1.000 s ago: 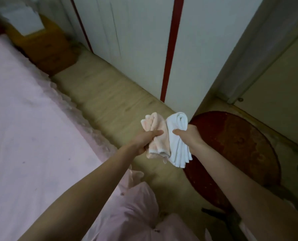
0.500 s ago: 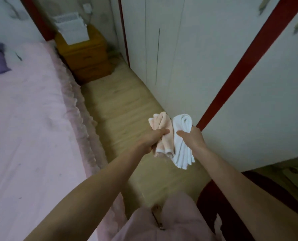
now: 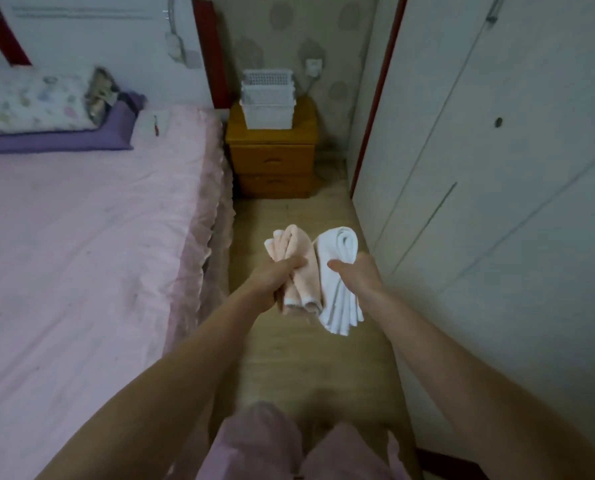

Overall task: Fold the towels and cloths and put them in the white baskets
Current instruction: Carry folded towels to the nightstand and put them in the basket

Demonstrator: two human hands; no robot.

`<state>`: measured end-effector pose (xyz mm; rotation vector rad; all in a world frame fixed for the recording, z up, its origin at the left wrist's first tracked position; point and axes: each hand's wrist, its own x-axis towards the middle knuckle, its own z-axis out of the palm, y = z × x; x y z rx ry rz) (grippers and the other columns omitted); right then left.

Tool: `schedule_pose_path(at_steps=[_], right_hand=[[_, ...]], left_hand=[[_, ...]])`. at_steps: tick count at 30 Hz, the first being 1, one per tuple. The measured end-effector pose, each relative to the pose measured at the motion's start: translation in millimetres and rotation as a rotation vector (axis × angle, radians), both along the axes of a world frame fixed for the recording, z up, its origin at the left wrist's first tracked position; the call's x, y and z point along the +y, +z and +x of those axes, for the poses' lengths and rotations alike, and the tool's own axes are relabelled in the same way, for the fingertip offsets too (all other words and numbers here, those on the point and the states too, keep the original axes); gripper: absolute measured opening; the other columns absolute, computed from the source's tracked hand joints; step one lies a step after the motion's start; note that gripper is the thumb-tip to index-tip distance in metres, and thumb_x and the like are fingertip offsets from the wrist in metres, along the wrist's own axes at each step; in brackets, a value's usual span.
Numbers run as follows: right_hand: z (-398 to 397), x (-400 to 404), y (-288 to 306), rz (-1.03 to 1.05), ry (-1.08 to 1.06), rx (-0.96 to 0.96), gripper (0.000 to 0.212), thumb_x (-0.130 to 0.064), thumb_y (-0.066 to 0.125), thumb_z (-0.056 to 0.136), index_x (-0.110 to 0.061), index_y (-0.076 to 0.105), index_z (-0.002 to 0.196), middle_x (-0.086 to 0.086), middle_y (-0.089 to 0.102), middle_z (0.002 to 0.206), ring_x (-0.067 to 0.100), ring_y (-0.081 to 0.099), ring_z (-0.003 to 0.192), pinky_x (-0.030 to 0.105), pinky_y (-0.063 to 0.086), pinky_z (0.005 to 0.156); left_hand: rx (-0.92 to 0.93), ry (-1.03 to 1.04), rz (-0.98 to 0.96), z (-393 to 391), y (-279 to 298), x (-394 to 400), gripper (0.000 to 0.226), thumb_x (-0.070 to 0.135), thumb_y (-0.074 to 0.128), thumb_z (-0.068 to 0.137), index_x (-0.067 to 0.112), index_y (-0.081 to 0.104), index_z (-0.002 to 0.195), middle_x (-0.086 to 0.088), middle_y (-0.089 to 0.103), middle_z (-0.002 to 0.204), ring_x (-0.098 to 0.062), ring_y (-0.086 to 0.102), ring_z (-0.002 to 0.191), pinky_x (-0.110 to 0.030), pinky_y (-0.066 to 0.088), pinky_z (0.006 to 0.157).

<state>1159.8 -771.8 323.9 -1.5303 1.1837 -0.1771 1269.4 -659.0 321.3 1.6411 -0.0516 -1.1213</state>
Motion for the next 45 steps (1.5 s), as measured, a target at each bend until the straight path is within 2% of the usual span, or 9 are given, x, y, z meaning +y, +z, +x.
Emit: schedule_pose_path(at_steps=[3,10,15,20,25,27,32,42,45], right_hand=[[69.1,-47.3,2.1,-0.002,0.087,-0.006,0.036,-0.022,0.063,0.092,-0.005,0.056,0.124,0.009,0.061,0.107,0.019,0.054,0.087,0.023,0.038,0.057],[236.9,-152.0,-5.8,0.072,0.093,-0.051,0.033,-0.030,0.072,0.085,-0.016,0.050,0.105,0.003,0.057,0.096,0.013,0.053,0.074,0.023,0.039,0.057],[350.0,-223.0,2.8,-0.011,0.165,-0.015,0.046,-0.023,0.077,0.080,-0.016,0.046,0.114,-0.002,0.053,0.099,0.013,0.051,0.087,0.027,0.039,0.074],[443.1,-300.3,-1.9,-0.078,0.164,0.041,0.060,-0.019,0.076,0.078,-0.011,0.044,0.129,0.007,0.059,0.118,0.018,0.055,0.094,0.026,0.041,0.070],[543.8,-401.0,-26.0,-0.062,0.179,0.010,0.058,-0.014,0.071,0.084,-0.010,0.044,0.135,0.010,0.056,0.128,0.028,0.055,0.115,0.031,0.042,0.083],[583.6,-439.3,-37.7,-0.053,0.174,0.022,0.054,-0.014,0.069,0.085,-0.010,0.047,0.134,0.012,0.057,0.127,0.030,0.056,0.114,0.035,0.046,0.085],[676.2,-521.2,-47.8,0.004,0.213,0.018,0.041,-0.014,0.062,0.090,-0.009,0.052,0.130,0.013,0.061,0.119,0.024,0.058,0.098,0.033,0.046,0.078],[846.3,-620.0,-89.6,0.217,0.110,-0.013,0.038,-0.011,0.064,0.088,-0.009,0.057,0.126,0.012,0.063,0.114,0.030,0.060,0.101,0.046,0.050,0.093],[889.7,-632.3,-110.3,0.318,0.081,-0.038,0.035,-0.008,0.065,0.088,-0.013,0.058,0.122,0.008,0.064,0.108,0.028,0.060,0.099,0.046,0.050,0.089]], left_hand=[[0.043,0.125,0.004,59.1,1.4,-37.6,0.049,0.025,0.071,0.084,0.011,0.050,0.126,-0.011,0.064,0.111,-0.028,0.064,0.100,-0.045,0.055,0.088],[0.063,0.271,-0.039,218.2,-1.0,-151.2,0.040,0.020,0.068,0.087,0.011,0.048,0.121,-0.013,0.062,0.115,-0.032,0.060,0.108,-0.049,0.049,0.098],[0.036,0.245,-0.037,338.5,16.0,-229.4,0.030,0.014,0.066,0.088,0.013,0.050,0.113,-0.009,0.062,0.098,-0.030,0.061,0.102,-0.046,0.051,0.092],[0.017,0.190,-0.005,433.8,16.8,-304.8,0.044,0.016,0.069,0.086,0.006,0.052,0.126,-0.005,0.063,0.093,-0.020,0.062,0.084,-0.033,0.051,0.067],[0.089,0.205,-0.002,538.3,4.5,-372.6,0.043,0.019,0.072,0.085,0.008,0.053,0.121,-0.008,0.063,0.103,-0.023,0.061,0.089,-0.038,0.052,0.074],[0.111,0.267,0.000,576.6,-1.9,-394.0,0.037,0.016,0.071,0.085,0.010,0.051,0.116,-0.007,0.062,0.098,-0.022,0.060,0.085,-0.038,0.052,0.073],[0.092,0.376,0.047,669.6,-13.5,-437.9,0.058,0.021,0.075,0.082,0.012,0.048,0.132,-0.013,0.062,0.119,-0.029,0.061,0.103,-0.045,0.052,0.086],[0.153,0.502,0.078,835.8,-68.6,-501.0,0.057,0.024,0.071,0.085,0.008,0.047,0.134,-0.015,0.063,0.115,-0.029,0.062,0.099,-0.040,0.052,0.075],[0.179,0.529,0.093,886.3,-92.4,-510.1,0.051,0.023,0.070,0.085,0.007,0.050,0.130,-0.014,0.064,0.112,-0.028,0.062,0.097,-0.039,0.053,0.075]])
